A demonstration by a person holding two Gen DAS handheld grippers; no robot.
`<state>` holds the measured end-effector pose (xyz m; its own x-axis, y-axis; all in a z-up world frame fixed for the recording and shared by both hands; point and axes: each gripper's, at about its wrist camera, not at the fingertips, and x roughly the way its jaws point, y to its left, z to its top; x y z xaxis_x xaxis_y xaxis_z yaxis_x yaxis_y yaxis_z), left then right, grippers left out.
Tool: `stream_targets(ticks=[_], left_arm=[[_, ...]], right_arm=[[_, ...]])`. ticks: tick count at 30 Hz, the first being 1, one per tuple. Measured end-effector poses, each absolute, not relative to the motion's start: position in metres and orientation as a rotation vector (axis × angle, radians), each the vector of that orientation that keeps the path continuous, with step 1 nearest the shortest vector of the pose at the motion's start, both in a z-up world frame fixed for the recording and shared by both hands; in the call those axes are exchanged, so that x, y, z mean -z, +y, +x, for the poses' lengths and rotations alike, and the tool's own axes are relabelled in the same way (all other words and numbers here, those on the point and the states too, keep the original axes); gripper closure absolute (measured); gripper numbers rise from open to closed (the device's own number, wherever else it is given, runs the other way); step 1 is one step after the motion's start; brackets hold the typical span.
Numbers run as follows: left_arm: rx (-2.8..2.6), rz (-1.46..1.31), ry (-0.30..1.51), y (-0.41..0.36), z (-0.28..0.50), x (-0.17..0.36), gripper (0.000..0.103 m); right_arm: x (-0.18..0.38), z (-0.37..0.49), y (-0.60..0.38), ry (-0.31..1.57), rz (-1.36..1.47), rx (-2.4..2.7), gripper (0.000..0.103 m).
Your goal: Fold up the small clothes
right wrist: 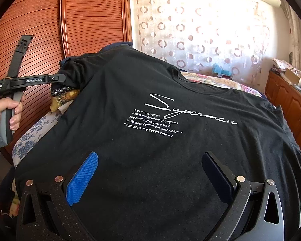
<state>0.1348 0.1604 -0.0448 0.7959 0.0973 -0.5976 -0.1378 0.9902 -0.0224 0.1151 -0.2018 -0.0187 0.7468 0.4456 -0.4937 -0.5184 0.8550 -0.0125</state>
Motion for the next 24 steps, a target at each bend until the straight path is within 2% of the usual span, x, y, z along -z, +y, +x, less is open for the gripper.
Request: stream_targets(ticks=[5,7,10,16,21,23,24], left_arm=[[-0.131,-0.077,0.659,0.168,0.142,0.048,0.064],[-0.140,-0.063,0.644,0.167,0.140,0.046,0.081],[-0.120,-0.050,0.617,0.161,0.137,0.038,0.093],[-0.023,0.055,0.522,0.118,0.120,0.006,0.094],[0.124,0.086,0.547,0.072,0.116,-0.006,0.094],[0.143,0.105,0.558,0.060,0.111,-0.006,0.091],[0.151,0.110,0.557,0.057,0.107,-0.006,0.086]], right_arm=[[0.019,0.116,-0.201,0.509,-0.134,-0.532,0.000],[0.019,0.116,-0.201,0.509,-0.132,-0.532,0.000],[0.020,0.117,-0.200,0.512,-0.128,-0.531,0.000],[0.022,0.119,-0.200,0.518,-0.118,-0.526,0.000],[0.024,0.120,-0.201,0.521,-0.106,-0.527,0.000],[0.024,0.121,-0.202,0.525,-0.099,-0.524,0.000],[0.024,0.121,-0.204,0.526,-0.096,-0.526,0.000]])
